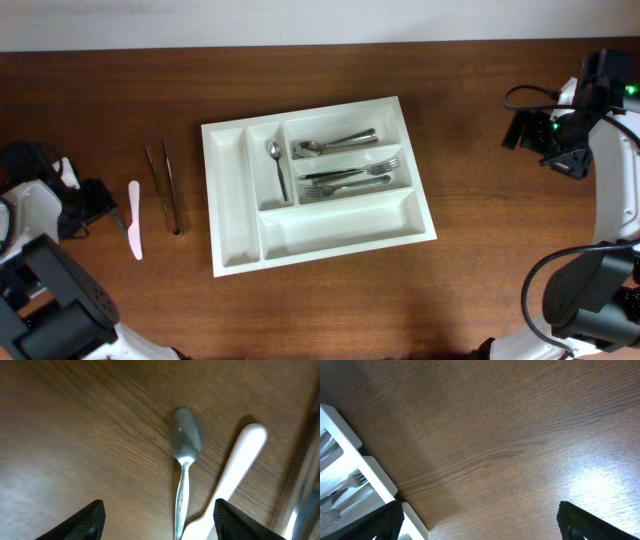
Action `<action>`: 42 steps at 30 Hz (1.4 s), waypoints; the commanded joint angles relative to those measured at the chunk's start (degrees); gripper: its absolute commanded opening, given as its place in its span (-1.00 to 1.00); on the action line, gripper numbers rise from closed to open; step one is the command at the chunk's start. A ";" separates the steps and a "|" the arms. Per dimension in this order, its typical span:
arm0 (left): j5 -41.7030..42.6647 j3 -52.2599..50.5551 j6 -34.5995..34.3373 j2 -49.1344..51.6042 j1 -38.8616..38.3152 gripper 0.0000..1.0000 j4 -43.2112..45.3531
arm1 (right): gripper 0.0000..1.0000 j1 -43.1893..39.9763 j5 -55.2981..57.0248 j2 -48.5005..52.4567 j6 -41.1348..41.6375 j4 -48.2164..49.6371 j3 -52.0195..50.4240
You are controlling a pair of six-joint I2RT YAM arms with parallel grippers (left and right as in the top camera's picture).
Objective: Pack container
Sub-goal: 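Return the left gripper and grasp the second silver spoon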
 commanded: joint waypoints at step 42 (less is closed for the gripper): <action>-1.92 13.62 0.07 3.61 -0.68 -0.96 -16.68 | 0.98 -0.31 0.13 -0.66 0.31 0.13 -0.28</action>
